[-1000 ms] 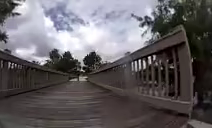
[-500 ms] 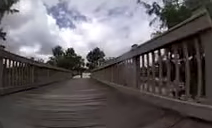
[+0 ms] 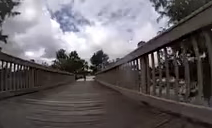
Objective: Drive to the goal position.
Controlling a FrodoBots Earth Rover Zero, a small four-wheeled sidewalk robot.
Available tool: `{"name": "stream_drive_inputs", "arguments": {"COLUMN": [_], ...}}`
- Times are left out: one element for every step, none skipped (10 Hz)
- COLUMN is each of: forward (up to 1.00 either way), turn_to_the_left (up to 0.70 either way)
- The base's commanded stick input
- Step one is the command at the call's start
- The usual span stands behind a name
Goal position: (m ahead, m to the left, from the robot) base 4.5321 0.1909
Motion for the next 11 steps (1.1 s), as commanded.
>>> {"name": "stream_drive_inputs", "arguments": {"forward": [0.54, 0.54, 0.54, 0.54, 0.54, 0.54, 0.54, 0.54, 0.54, 0.54, 0.54], "turn_to_the_left": [0.01, 0.01, 0.01, 0.01, 0.01, 0.01, 0.01, 0.01, 0.01, 0.01, 0.01]}}
